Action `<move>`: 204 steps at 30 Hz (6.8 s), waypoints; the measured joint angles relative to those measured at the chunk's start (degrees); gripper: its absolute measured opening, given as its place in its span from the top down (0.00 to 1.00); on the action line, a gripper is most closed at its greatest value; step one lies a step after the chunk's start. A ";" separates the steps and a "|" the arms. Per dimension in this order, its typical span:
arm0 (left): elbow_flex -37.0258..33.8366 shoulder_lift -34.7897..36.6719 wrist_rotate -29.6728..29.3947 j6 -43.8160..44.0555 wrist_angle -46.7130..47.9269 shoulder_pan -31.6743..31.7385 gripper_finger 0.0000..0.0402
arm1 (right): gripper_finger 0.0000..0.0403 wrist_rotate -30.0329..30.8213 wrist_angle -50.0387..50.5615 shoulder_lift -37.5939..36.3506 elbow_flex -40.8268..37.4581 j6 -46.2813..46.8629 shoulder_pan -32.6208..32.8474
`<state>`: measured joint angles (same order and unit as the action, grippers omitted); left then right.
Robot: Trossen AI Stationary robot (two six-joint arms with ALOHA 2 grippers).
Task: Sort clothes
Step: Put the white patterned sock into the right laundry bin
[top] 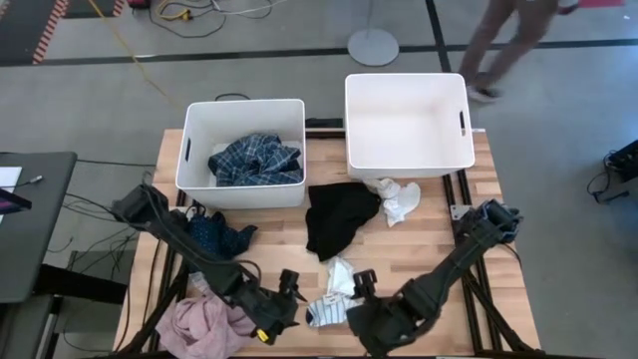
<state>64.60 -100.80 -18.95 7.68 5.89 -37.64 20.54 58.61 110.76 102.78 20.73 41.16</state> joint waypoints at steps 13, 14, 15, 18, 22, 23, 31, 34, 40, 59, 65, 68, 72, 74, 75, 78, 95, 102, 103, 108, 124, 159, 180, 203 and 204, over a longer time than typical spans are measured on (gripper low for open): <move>0.00 -7.19 2.56 -0.32 -11.37 0.43 0.31 | 0.25 7.85 0.27 -0.03 0.00 -0.17 2.74; 0.00 -7.51 2.62 -0.55 -11.83 0.43 0.31 | 0.25 8.20 0.55 -0.04 0.00 -0.06 2.76; 0.00 -7.96 2.60 -0.74 -12.89 0.60 0.31 | 0.25 8.42 0.71 -0.08 0.00 0.08 2.76; 0.02 -9.14 2.91 -0.96 -14.10 1.02 0.31 | 0.25 9.80 1.15 -0.37 0.00 0.53 3.15; 0.02 -11.53 3.97 -0.37 -15.49 1.78 0.31 | 0.25 11.16 1.36 -0.79 0.00 2.13 4.04; 0.02 -12.24 4.57 -0.28 -16.54 1.99 0.31 | 0.25 11.67 1.30 -0.81 0.00 2.60 4.33; 0.02 -14.64 5.31 0.14 -19.53 3.13 0.43 | 0.25 16.17 2.65 -1.09 0.00 6.20 6.78; 0.02 -14.63 3.68 0.08 -18.64 4.03 0.59 | 0.25 17.66 2.62 -1.09 0.00 7.28 7.41; 0.02 -14.64 3.46 -1.61 -18.19 5.00 0.96 | 0.25 21.12 2.71 -1.09 0.00 9.29 9.08; 0.02 1.00 -14.15 -10.49 -8.51 1.62 1.00 | 0.25 24.97 -0.37 -0.90 -1.75 13.73 12.14; 0.02 5.94 -17.92 -11.36 -3.51 0.82 1.00 | 0.25 24.92 -8.27 -0.79 -6.05 13.40 11.15; 0.02 8.13 -18.93 -11.53 -1.79 0.74 1.00 | 0.25 25.02 -14.13 -0.79 -7.85 10.98 10.25; 0.02 10.73 -20.12 -12.46 -0.44 0.69 1.00 | 0.25 26.92 -21.04 -0.79 -8.98 8.19 8.73; 0.02 11.85 -20.13 -12.89 -0.42 0.67 1.00 | 0.25 27.80 -23.86 -0.79 -9.71 7.02 7.78; 0.02 12.37 -20.14 -13.12 -0.39 0.70 1.00 | 0.25 28.05 -25.33 -0.79 -10.16 6.09 7.21; 0.02 13.53 -20.25 -13.98 -0.37 0.70 1.00 | 0.25 28.69 -30.01 -0.79 -11.94 4.25 5.34; 2.30 14.24 -20.30 -16.96 2.97 -0.55 1.00 | 0.25 33.70 -39.21 -0.79 -16.89 1.22 -3.55; 3.49 14.24 -20.28 -16.89 4.81 -0.82 1.00 | 0.25 33.67 -39.54 -0.79 -16.89 -0.09 -5.23; 3.77 14.24 -20.30 -16.91 4.98 -0.92 1.00 | 0.25 33.65 -39.57 -0.79 -16.89 -0.16 -5.51; 4.86 14.24 -20.26 -17.50 5.76 -1.53 1.00 | 0.25 30.69 -42.63 -0.79 -16.89 -4.00 -6.63; 5.64 14.26 -20.25 -16.99 7.93 -1.67 1.00 | 0.59 20.60 -49.00 1.16 -16.90 -10.19 -10.24; 5.66 20.06 -28.26 -6.76 23.23 -6.85 0.40 | 1.00 23.79 -45.75 -1.49 -16.85 -15.19 -12.14; 3.90 27.22 -32.36 4.65 36.57 -11.02 0.39 | 1.00 28.85 -42.40 -12.58 -16.85 -21.44 -12.85; 3.48 27.22 -31.39 11.87 40.33 -14.52 0.39 | 1.00 32.21 -39.01 -25.02 -16.85 -30.19 -22.51; 3.48 27.22 -31.07 12.06 40.35 -14.52 0.39 | 1.00 33.31 -37.85 -25.41 -16.85 -29.93 -23.35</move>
<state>68.07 -73.58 -50.01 19.74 46.24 -52.16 53.85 20.76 85.35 85.93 -9.19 17.81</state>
